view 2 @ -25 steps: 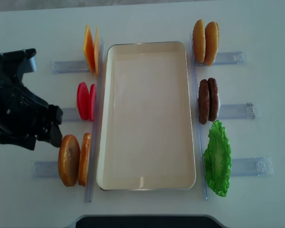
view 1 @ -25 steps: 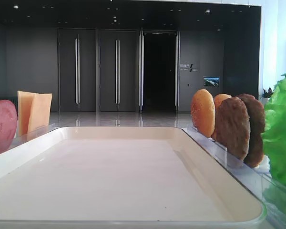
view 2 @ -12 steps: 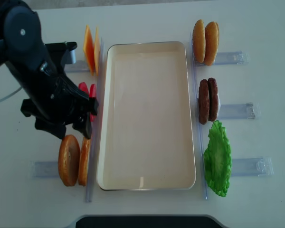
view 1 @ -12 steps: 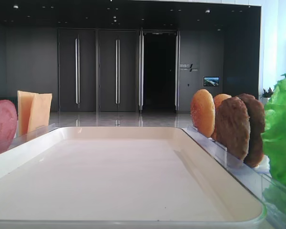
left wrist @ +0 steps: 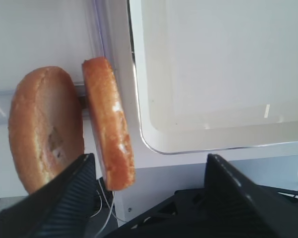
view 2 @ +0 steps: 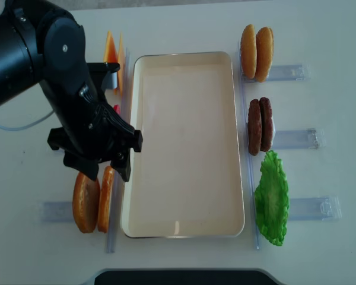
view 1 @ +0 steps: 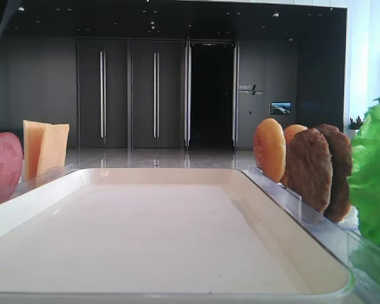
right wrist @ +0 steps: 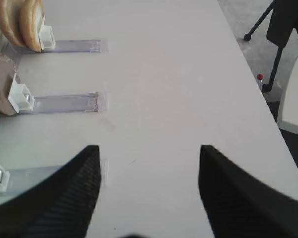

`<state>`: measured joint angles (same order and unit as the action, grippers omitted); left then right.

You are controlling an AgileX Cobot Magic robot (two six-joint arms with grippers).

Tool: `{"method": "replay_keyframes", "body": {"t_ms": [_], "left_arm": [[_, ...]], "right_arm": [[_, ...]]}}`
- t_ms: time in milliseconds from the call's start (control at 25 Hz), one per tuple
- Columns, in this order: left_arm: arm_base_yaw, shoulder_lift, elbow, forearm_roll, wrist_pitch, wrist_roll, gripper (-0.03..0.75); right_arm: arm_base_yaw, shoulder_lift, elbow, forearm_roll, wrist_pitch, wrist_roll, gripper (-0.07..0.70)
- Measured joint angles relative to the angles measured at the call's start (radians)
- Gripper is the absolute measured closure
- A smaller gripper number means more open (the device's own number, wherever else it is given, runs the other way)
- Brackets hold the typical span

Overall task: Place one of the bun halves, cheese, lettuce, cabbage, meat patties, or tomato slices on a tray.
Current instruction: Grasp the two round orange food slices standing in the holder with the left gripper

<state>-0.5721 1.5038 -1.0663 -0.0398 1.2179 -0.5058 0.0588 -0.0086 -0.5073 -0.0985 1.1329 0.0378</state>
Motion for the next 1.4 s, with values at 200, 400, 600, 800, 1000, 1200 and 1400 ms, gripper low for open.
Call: {"method": "replay_keyframes", "body": {"t_ms": [200, 400, 600, 800, 1000, 1200, 1400], "left_arm": [[-0.032, -0.001, 0.000, -0.019, 0.000, -0.006, 0.211], [-0.049, -0.045, 0.000, -0.008, 0.000, -0.022, 0.236], [-0.051, -0.128, 0.017, 0.012, 0.000, -0.025, 0.239], [-0.051, -0.170, 0.111, 0.040, 0.000, -0.065, 0.239], [-0.052, -0.187, 0.121, 0.066, 0.000, -0.079, 0.240], [-0.052, -0.190, 0.121, 0.090, 0.000, -0.095, 0.240], [-0.052, -0.191, 0.121, 0.093, 0.000, -0.098, 0.241]], "right_arm": [[0.000, 0.000, 0.000, 0.000, 0.000, 0.000, 0.216], [0.000, 0.000, 0.000, 0.000, 0.000, 0.000, 0.216], [0.000, 0.000, 0.000, 0.000, 0.000, 0.000, 0.216], [0.000, 0.000, 0.000, 0.000, 0.000, 0.000, 0.216], [0.000, 0.000, 0.000, 0.000, 0.000, 0.000, 0.216], [0.000, 0.000, 0.000, 0.000, 0.000, 0.000, 0.216], [0.000, 0.000, 0.000, 0.000, 0.000, 0.000, 0.216]]}}
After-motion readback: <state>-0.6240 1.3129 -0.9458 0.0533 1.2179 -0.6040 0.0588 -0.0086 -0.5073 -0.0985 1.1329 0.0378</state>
